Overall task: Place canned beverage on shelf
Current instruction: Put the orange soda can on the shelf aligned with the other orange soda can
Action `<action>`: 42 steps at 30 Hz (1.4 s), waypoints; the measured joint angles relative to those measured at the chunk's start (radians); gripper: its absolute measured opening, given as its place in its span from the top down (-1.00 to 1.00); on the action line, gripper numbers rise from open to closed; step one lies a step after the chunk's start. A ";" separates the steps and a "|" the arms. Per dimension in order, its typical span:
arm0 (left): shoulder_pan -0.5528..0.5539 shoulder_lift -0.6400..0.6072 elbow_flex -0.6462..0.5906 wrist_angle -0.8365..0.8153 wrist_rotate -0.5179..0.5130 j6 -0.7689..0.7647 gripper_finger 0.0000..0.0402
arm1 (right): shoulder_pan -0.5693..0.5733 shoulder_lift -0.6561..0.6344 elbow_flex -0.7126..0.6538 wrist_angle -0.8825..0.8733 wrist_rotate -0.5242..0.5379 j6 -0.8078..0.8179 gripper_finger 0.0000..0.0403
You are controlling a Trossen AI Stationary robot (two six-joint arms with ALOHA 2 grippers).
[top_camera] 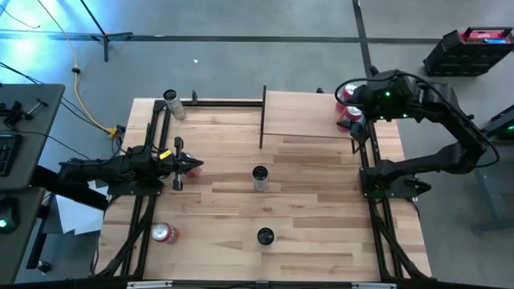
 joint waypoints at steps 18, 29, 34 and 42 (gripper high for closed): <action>0.000 0.000 0.000 0.000 0.000 0.000 0.98 | -0.130 0.013 0.000 -0.134 0.169 -0.085 -0.72; 0.000 0.000 0.000 0.000 0.000 0.000 0.98 | -0.157 -0.076 -0.228 0.042 0.058 -0.213 -0.72; 0.000 0.000 0.000 0.000 0.000 0.000 0.98 | -0.157 -0.145 -0.318 0.132 0.085 -0.274 -0.72; 0.000 0.000 0.000 0.000 0.000 0.000 0.98 | -0.185 -0.158 -0.432 0.195 0.144 -0.200 -0.72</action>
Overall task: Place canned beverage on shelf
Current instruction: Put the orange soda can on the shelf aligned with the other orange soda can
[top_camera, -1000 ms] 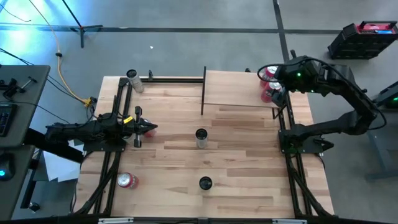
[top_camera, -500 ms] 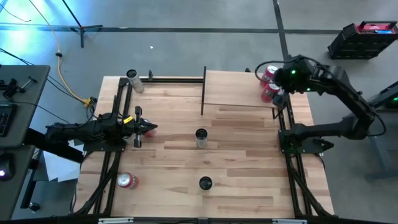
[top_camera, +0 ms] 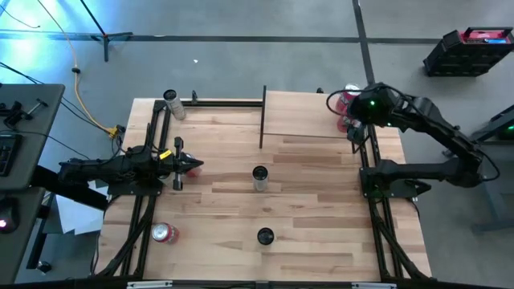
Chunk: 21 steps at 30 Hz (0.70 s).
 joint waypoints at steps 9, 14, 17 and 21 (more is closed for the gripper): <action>0.000 0.000 0.000 0.000 0.000 0.000 0.98 | -0.138 0.104 0.053 0.152 0.046 0.005 -0.72; 0.000 0.000 0.000 0.000 0.000 0.000 0.98 | -0.177 0.240 0.155 0.093 0.073 0.037 -0.72; 0.000 0.000 0.000 0.000 0.000 0.000 0.98 | -0.197 0.320 0.230 0.054 0.139 0.084 -0.72; 0.000 0.000 0.000 0.000 0.000 0.000 0.98 | -0.244 0.411 0.334 -0.030 0.193 0.203 -0.72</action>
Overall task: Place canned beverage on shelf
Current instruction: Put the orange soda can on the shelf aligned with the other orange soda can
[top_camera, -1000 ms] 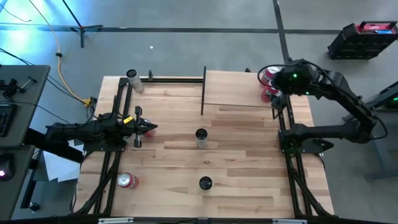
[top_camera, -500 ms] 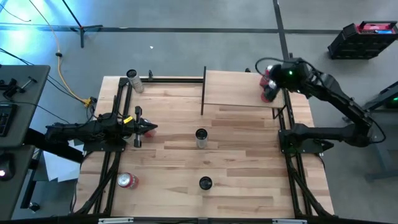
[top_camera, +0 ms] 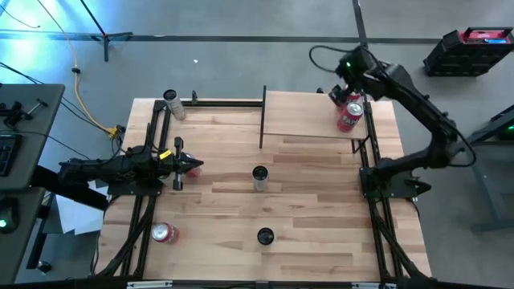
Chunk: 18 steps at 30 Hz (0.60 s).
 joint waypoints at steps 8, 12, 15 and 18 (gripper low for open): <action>0.000 0.000 0.000 0.000 0.000 0.000 0.98 | -0.086 0.113 0.099 -0.166 -0.070 0.157 -0.72; 0.000 0.000 0.000 0.000 0.000 0.000 0.98 | -0.112 0.127 0.099 -0.168 -0.140 0.225 -0.72; 0.000 0.000 0.000 0.000 0.000 0.000 0.98 | -0.122 0.127 0.099 -0.172 -0.151 0.253 -0.72; 0.000 0.000 0.000 0.000 0.000 0.000 0.98 | -0.127 0.127 0.099 -0.187 -0.115 0.281 -0.72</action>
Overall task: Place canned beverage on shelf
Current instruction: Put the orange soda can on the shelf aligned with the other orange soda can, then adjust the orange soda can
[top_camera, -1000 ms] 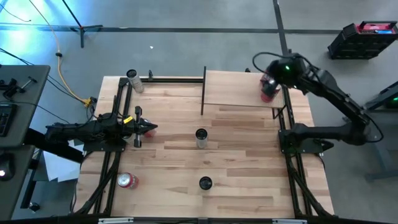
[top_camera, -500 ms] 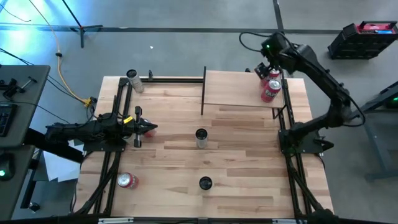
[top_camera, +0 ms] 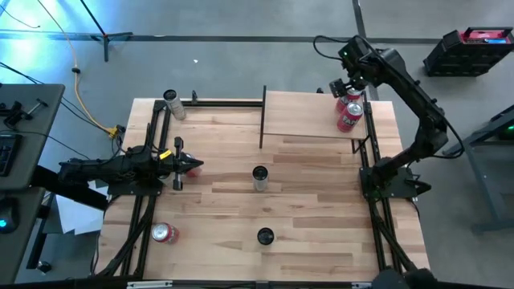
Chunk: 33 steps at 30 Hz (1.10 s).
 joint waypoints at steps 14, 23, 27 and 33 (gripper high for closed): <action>0.000 0.000 0.000 0.000 0.000 0.000 0.98 | 0.000 0.002 0.000 -0.039 0.042 0.014 -0.72; 0.000 0.000 0.000 0.000 0.000 0.000 0.98 | 0.012 -0.038 0.001 -0.016 0.006 -0.036 -0.72; 0.000 0.000 0.000 0.000 0.000 0.000 0.98 | 0.026 -0.086 0.001 0.008 -0.105 -0.054 -0.72; 0.000 0.000 0.000 0.000 0.000 0.000 0.98 | 0.129 -0.142 0.002 -0.082 -0.149 -0.056 -0.72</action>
